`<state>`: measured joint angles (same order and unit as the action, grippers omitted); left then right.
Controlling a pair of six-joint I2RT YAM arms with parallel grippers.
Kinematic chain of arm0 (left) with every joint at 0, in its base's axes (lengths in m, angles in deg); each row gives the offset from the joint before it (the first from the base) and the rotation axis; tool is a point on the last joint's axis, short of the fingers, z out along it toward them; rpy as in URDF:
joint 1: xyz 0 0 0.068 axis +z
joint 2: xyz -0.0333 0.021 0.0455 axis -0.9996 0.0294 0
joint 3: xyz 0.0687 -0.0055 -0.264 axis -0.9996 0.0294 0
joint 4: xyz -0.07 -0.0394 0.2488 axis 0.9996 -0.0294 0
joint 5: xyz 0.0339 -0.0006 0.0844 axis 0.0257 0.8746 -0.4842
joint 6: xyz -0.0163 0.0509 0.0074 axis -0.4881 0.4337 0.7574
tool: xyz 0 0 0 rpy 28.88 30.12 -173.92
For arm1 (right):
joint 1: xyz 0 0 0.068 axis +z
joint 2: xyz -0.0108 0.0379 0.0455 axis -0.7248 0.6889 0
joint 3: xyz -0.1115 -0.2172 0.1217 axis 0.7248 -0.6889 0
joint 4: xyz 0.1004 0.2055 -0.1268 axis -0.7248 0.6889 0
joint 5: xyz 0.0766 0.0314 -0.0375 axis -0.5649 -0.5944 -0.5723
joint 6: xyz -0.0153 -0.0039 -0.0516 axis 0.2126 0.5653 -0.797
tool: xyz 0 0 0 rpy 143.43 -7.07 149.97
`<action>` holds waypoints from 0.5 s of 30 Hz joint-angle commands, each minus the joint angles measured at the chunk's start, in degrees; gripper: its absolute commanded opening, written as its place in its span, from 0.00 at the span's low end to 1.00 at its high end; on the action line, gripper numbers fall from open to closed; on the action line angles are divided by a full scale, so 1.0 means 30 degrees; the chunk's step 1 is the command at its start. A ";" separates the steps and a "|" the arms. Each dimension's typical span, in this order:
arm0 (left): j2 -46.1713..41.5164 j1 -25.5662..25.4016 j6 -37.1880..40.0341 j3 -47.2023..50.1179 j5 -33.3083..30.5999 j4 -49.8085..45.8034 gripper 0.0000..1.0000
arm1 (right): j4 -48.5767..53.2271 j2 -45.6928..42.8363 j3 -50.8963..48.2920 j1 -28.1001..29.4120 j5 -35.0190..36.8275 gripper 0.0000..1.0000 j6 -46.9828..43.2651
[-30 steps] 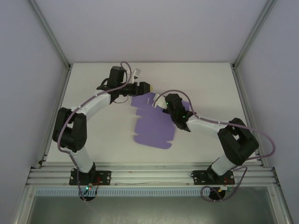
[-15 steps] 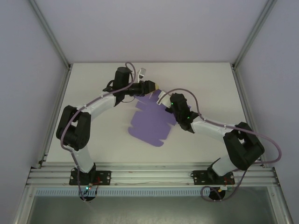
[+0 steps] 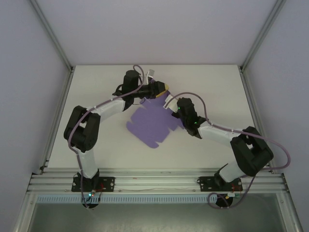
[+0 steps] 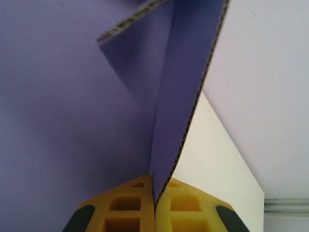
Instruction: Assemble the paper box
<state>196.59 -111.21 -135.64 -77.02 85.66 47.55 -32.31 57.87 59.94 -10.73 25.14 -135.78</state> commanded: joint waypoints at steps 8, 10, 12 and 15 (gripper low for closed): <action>0.1229 -0.1758 -0.2435 -0.0870 -0.0960 0.3169 0.47 | -0.3976 -0.0934 0.0045 0.0616 -0.3154 0.00 0.0766; 0.1193 -0.1714 -0.2396 -0.0837 -0.0706 0.3160 0.47 | -0.4269 -0.0904 -0.0014 0.0550 -0.3012 0.00 0.0900; 0.0932 -0.1596 -0.1082 -0.0936 -0.0745 0.1115 0.50 | -0.4288 -0.0984 -0.0099 0.0380 -0.2973 0.00 0.1124; -0.0314 -0.1078 0.1734 -0.0512 -0.1289 -0.2829 0.51 | -0.3742 -0.1382 -0.0231 -0.0099 -0.3043 0.00 0.1424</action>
<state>197.79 -113.31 -136.76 -78.84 81.33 50.04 -35.17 57.54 58.65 -12.04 24.01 -132.33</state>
